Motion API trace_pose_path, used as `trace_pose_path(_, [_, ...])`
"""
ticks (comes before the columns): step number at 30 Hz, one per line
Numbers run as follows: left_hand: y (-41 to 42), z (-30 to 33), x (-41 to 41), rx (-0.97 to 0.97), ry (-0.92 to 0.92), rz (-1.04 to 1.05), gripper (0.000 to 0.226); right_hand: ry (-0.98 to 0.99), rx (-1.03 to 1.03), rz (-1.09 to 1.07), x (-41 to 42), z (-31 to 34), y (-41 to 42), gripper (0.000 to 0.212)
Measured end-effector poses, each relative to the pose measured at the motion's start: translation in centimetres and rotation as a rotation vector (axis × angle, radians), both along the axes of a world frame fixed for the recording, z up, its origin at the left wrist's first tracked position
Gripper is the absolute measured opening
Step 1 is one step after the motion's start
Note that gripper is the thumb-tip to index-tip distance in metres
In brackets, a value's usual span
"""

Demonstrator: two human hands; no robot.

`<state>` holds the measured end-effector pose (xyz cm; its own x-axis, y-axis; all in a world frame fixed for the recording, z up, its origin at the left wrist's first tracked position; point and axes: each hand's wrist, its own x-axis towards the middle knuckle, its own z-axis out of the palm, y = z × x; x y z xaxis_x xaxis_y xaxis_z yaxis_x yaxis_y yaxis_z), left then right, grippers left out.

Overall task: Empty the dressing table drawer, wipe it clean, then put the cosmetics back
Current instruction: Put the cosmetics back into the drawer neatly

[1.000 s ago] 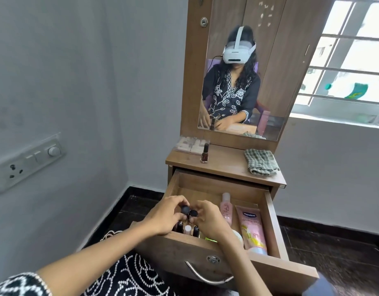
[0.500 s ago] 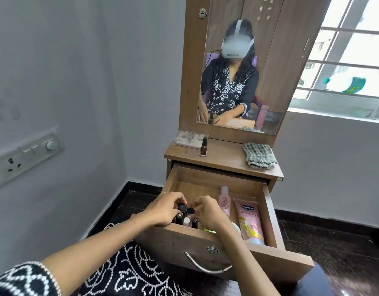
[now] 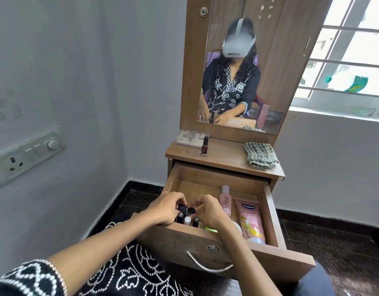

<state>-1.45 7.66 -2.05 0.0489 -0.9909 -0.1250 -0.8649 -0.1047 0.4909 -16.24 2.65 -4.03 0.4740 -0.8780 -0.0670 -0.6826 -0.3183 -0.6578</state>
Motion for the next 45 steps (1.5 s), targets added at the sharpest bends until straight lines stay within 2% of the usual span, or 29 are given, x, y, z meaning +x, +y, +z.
trace_pose_path(16, [-0.32,-0.29,-0.07,0.027,-0.066,-0.008,0.035,-0.006,0.034,0.018,-0.27,0.34,0.25,0.039])
trace_pose_path(21, [-0.46,-0.54,0.08,0.024,-0.055,-0.008,0.030,-0.018,0.065,0.018,-0.35,0.37,0.36,0.041])
trace_pose_path(28, [-0.55,-0.68,0.07,0.006,-0.013,0.003,0.024,-0.063,0.066,-0.006,-0.26,0.15,0.35,0.029])
trace_pose_path(37, [-0.43,-0.51,0.03,-0.012,0.028,0.015,0.019,-0.158,0.089,-0.019,-0.30,0.33,0.49,0.026])
trace_pose_path(45, [0.25,0.21,-0.34,-0.143,0.023,0.008,0.015,-0.264,0.052,-0.046,-0.29,0.56,0.69,0.019])
